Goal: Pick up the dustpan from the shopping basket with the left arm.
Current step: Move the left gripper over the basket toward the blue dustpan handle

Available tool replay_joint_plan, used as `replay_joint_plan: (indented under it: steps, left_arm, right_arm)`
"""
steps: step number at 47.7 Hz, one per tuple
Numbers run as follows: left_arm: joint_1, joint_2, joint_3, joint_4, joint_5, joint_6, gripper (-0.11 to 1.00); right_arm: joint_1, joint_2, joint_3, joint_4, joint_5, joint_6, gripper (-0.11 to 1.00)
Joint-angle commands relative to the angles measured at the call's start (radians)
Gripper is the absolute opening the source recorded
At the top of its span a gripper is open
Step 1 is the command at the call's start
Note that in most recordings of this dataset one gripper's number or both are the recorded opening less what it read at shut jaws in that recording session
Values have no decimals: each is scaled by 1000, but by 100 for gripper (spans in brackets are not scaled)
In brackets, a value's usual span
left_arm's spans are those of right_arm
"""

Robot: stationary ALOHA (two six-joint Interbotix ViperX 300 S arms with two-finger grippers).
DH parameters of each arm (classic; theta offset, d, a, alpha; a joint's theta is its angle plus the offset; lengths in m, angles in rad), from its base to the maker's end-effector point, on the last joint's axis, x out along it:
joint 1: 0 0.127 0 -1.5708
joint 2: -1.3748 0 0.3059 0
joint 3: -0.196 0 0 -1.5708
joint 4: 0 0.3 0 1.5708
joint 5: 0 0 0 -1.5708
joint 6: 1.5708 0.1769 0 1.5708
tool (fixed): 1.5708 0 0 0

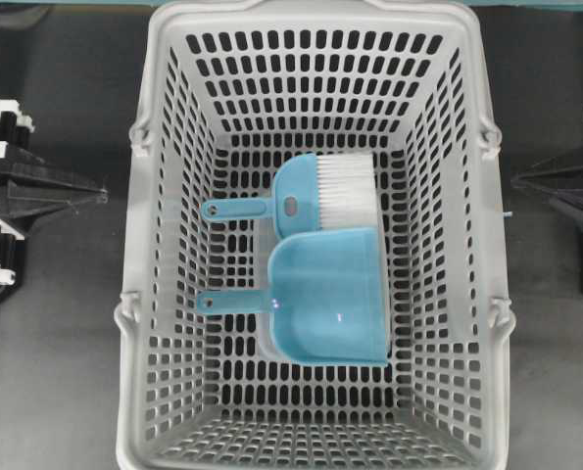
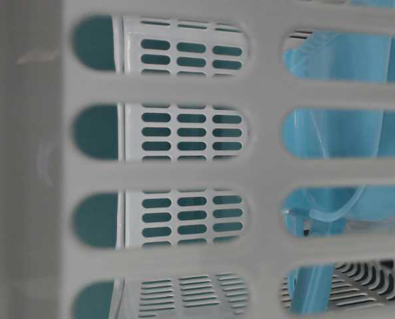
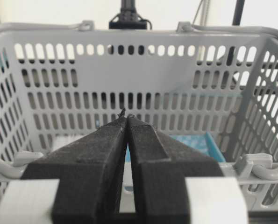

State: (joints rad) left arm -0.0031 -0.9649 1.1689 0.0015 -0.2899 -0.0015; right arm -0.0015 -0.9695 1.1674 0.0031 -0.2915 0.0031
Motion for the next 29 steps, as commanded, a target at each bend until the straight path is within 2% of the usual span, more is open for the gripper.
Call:
replay_joint_plan:
  steps: [1,5,19,29]
  left_arm:
    - [-9,6,-72,43,52,-11,6]
    - [-14,21,-144,43,161,-11,0]
    - [-63,164,-422,43,600,-5,0]
    - [-81,308,-606,44,839,-5,0]
  right_arm:
    - [-3,12,-12,3,-5,6,0]
    - [-2,12,-28,23,18,14,0]
    - [-2,18,-109,23,241,34,0]
    - [-2,20,-132,21,357,31,0]
